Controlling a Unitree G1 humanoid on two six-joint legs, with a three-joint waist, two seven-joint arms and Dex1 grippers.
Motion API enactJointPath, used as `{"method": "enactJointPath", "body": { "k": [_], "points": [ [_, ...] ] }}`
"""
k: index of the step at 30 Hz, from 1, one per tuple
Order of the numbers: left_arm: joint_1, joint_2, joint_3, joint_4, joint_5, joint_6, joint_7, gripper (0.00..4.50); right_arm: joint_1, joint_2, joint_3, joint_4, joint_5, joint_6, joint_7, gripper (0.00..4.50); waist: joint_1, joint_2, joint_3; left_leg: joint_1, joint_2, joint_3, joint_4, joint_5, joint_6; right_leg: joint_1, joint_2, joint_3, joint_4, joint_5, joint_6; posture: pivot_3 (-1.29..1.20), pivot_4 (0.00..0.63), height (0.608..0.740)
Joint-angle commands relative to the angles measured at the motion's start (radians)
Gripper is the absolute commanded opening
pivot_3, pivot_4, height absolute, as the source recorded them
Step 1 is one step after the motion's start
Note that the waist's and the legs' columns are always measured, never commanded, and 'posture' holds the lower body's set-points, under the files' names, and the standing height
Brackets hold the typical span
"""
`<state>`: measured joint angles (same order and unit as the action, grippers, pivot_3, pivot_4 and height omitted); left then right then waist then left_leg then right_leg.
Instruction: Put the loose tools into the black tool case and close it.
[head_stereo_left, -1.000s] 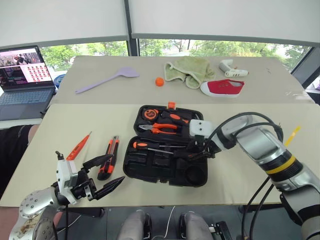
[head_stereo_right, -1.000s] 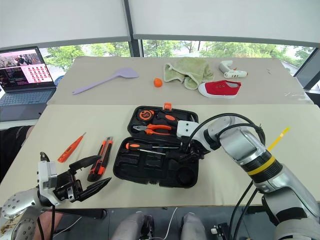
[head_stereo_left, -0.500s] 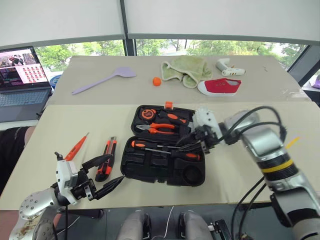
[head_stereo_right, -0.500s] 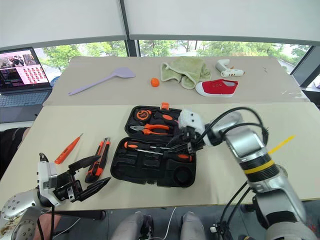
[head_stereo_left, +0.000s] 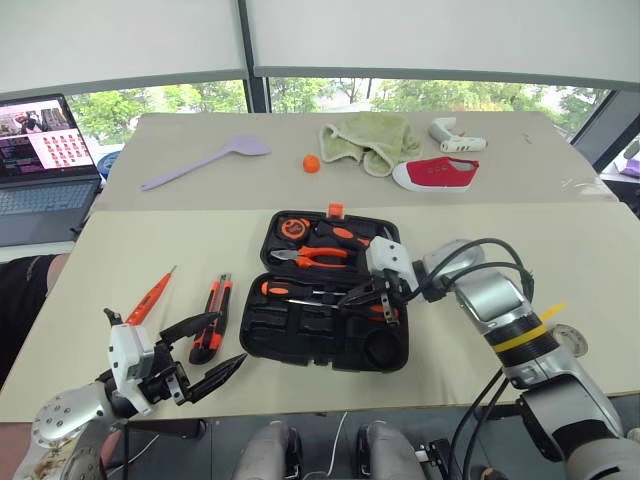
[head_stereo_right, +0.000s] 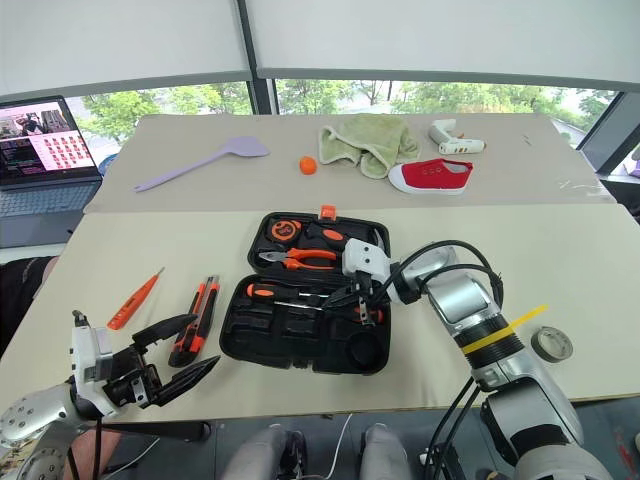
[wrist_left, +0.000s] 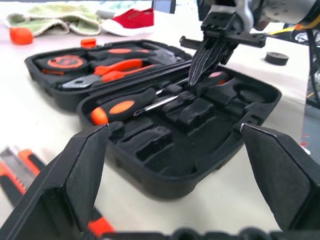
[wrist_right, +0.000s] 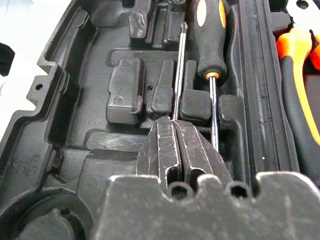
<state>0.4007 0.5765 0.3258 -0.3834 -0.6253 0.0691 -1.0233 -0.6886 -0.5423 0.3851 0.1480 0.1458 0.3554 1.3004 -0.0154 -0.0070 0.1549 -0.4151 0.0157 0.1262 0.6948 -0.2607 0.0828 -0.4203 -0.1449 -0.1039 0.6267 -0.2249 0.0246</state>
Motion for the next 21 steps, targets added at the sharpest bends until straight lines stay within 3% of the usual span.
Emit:
{"method": "enactJointPath", "body": {
  "k": [1,6,7,9,11,18,19,21],
  "points": [
    [0.035,0.005,0.086,-0.028,-0.033,0.008,0.032,4.5,0.03,0.011,-0.007,-0.024,0.002,0.009,-0.02,0.02,-0.002,0.0,0.0,0.0,0.001,0.0,0.0,0.0,-0.001,0.0,0.0,0.0,0.0,0.0,0.0,0.0,0.15,0.74],
    [0.127,0.003,0.261,0.022,-0.099,0.051,0.074,4.5,0.079,-0.034,-0.209,-0.09,0.159,-0.028,0.003,0.02,0.002,-0.001,0.001,-0.001,0.0,-0.001,0.0,-0.004,-0.007,0.0,-0.001,0.0,0.0,0.0,0.0,0.0,0.15,0.74],
    [0.167,0.008,0.317,0.048,-0.106,0.101,0.116,4.5,0.119,-0.07,-0.262,-0.122,0.211,-0.009,0.032,0.6,0.003,-0.001,0.001,-0.001,0.0,-0.001,0.0,-0.004,-0.007,0.0,-0.001,0.0,0.0,0.0,0.0,0.0,0.15,0.74],
    [0.234,0.009,0.415,0.115,-0.104,0.145,0.158,4.5,0.205,-0.106,-0.377,-0.169,0.289,-0.014,0.027,1.09,0.009,-0.002,0.001,-0.002,0.0,-0.001,0.0,-0.004,-0.004,0.0,-0.001,-0.001,-0.001,0.0,0.0,0.0,0.15,0.74],
    [0.285,0.006,0.48,0.175,-0.102,0.139,0.135,4.5,0.289,-0.126,-0.465,-0.187,0.317,-0.056,-0.001,1.95,0.009,-0.004,0.001,-0.001,0.0,-0.002,0.0,-0.005,-0.003,0.0,-0.001,-0.002,-0.003,-0.002,0.001,0.0,0.15,0.74],
    [0.293,0.015,0.596,0.319,-0.121,0.159,0.133,4.5,0.538,-0.129,-0.674,-0.128,0.383,-0.305,0.069,4.24,0.025,-0.005,0.002,-0.001,0.0,-0.002,0.0,-0.012,0.0,-0.001,-0.002,-0.002,-0.003,-0.002,0.002,0.0,0.15,0.74],
    [0.283,0.025,0.592,0.315,-0.124,0.172,0.13,4.5,0.556,-0.125,-0.686,-0.122,0.391,-0.326,0.075,4.47,0.026,-0.006,0.002,0.0,0.0,-0.002,0.0,-0.012,0.0,-0.001,-0.002,-0.001,-0.003,-0.002,0.002,0.0,0.15,0.74],
    [0.25,0.051,0.57,0.301,-0.116,0.189,0.136,4.5,0.586,-0.115,-0.707,-0.122,0.417,-0.34,0.084,4.47,0.028,-0.005,0.002,0.0,0.0,-0.002,0.0,-0.012,0.0,-0.001,-0.002,-0.001,-0.003,-0.002,0.002,0.0,0.15,0.74]
  ]
}}
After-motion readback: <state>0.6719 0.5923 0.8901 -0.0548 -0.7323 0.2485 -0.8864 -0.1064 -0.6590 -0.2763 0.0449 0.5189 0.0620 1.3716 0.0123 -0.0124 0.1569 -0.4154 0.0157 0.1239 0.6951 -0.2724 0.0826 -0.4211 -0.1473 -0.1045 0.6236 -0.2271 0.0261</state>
